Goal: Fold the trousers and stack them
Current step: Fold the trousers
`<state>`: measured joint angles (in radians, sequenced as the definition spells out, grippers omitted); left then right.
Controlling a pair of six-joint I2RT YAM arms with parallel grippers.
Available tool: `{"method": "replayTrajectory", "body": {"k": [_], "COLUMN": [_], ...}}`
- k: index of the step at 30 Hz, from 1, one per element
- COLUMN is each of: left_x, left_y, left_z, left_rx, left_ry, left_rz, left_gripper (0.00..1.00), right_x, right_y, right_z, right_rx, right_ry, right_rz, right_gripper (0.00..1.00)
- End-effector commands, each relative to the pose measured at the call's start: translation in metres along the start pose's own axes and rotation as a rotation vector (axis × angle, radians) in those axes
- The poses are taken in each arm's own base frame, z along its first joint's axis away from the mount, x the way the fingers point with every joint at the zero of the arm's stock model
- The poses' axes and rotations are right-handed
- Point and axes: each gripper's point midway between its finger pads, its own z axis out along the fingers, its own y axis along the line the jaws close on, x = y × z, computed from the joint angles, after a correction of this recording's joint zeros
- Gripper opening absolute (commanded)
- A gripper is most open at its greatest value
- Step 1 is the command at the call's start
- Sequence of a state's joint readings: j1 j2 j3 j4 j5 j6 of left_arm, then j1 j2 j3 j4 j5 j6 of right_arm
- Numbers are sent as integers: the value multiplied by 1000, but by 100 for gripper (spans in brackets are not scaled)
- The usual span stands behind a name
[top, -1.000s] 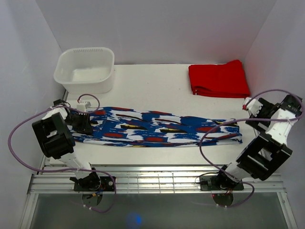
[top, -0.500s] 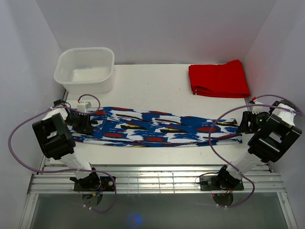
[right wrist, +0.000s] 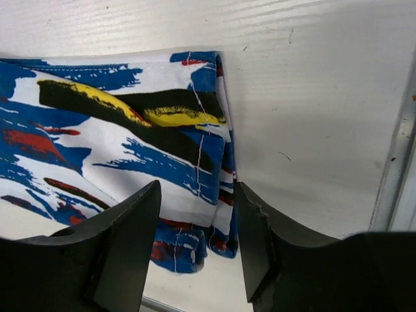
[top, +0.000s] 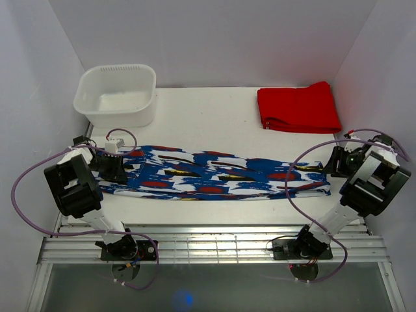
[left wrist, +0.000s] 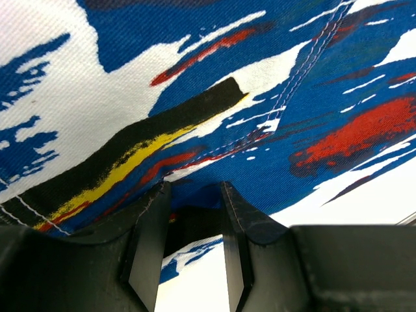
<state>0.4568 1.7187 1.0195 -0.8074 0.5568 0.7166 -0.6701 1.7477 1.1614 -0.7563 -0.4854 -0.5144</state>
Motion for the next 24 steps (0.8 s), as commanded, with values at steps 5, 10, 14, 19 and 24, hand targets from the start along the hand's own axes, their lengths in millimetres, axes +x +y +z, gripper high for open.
{"method": "replayTrajectory", "body": {"k": [5, 10, 14, 19, 24], "left_x": [24, 26, 27, 27, 29], "left_y": [-6, -6, -4, -4, -4], "left_z": [10, 11, 13, 14, 14], "left_rx": [23, 24, 18, 19, 19], "left_ry": [72, 76, 78, 82, 84], "left_rz": [-29, -28, -28, -32, -31], "left_gripper": [48, 48, 48, 48, 48], "right_x": [-10, -10, -16, -31, -58], "right_y": [7, 7, 6, 14, 25], "right_z": [21, 29, 23, 9, -15], "right_rx": [-26, -31, -15, -27, -14], "right_ry": [-10, 3, -15, -67, -163], "right_rz": [13, 14, -11, -50, -141], "right_gripper": [50, 42, 17, 8, 8]}}
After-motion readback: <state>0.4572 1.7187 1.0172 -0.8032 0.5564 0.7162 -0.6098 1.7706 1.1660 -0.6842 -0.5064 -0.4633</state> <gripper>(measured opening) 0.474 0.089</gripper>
